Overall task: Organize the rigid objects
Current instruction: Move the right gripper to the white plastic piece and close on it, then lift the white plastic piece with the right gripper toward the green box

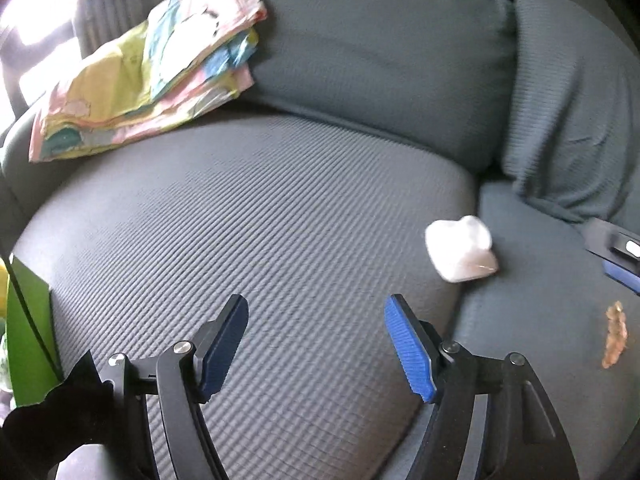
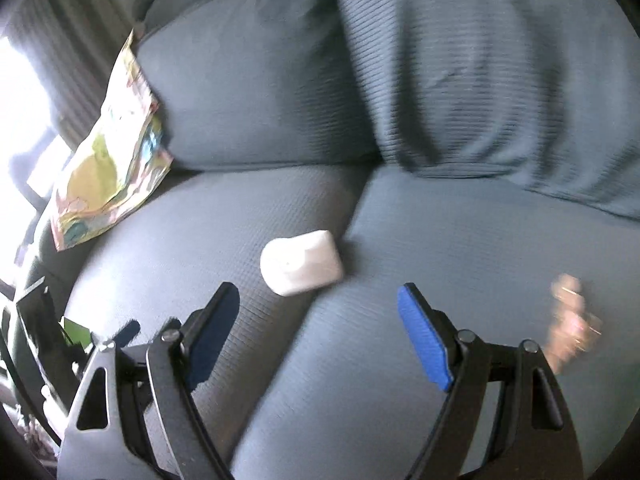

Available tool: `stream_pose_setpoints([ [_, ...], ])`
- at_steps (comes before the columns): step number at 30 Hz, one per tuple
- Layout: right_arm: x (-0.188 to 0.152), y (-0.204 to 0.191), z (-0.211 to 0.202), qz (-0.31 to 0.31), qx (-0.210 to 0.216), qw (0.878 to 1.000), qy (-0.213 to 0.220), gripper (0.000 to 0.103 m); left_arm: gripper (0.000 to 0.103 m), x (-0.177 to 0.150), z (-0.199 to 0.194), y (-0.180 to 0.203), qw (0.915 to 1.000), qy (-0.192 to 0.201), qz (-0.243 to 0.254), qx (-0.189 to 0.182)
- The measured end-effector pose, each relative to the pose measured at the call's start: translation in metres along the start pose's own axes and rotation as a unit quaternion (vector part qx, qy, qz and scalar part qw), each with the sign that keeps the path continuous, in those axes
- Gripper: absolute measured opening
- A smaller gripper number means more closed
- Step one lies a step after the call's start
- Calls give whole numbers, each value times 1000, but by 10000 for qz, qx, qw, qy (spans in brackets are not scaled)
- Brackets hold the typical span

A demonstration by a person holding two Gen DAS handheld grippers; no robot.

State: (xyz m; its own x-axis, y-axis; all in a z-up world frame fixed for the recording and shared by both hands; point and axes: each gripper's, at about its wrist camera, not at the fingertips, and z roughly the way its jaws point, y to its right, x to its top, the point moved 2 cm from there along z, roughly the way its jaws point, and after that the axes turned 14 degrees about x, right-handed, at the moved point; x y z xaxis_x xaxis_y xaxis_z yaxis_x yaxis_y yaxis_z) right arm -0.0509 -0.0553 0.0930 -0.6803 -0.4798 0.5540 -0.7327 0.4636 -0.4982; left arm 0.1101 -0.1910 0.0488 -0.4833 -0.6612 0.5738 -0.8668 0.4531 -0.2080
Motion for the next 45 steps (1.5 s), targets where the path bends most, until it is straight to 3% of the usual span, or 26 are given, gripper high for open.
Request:
stream_pose_setpoints([
  [3, 7, -1, 42, 18, 119, 9993, -363, 81, 72, 1, 11, -12, 9996, -132, -145, 207],
  [4, 8, -3, 55, 5, 118, 9988, -465, 81, 72, 1, 13, -16, 9980, -227, -419, 419],
  [8, 5, -5, 91, -77, 41, 9974, -713, 81, 72, 1, 18, -29, 9969, -311, -583, 424],
  [16, 0, 7, 123, 2, -204, 9973, -712, 82, 72, 3, 22, -35, 9960, -407, -722, 341],
  [17, 0, 7, 124, -54, -291, 9973, -678, 77, 72, 3, 22, -35, 9959, -414, -738, 329],
  [19, -2, 5, 124, -321, -499, 9966, -567, 59, 72, 5, 24, -35, 9958, -431, -744, 318],
  [20, -1, 5, 124, -405, -525, 9962, -565, 57, 72, 4, 24, -34, 9958, -441, -736, 322],
  [23, -1, 4, 121, -578, -563, 9956, -470, 54, 72, 4, 24, -32, 9958, -456, -726, 311],
  [26, 1, -1, 108, -883, -546, 9945, -144, 40, 72, 5, 22, -32, 9961, -440, -731, 234],
  [29, 4, 1, 104, -857, -371, 9952, -278, 40, 72, 3, 19, -28, 9967, -415, -682, 166],
  [36, -1, 16, 77, -413, 59, 9991, -114, 39, 72, 3, 15, -25, 9970, -386, -667, 108],
  [45, -30, 40, -15, -55, 119, 9996, 233, 39, 71, -1, -2, -5, 9983, -270, -466, -224],
])
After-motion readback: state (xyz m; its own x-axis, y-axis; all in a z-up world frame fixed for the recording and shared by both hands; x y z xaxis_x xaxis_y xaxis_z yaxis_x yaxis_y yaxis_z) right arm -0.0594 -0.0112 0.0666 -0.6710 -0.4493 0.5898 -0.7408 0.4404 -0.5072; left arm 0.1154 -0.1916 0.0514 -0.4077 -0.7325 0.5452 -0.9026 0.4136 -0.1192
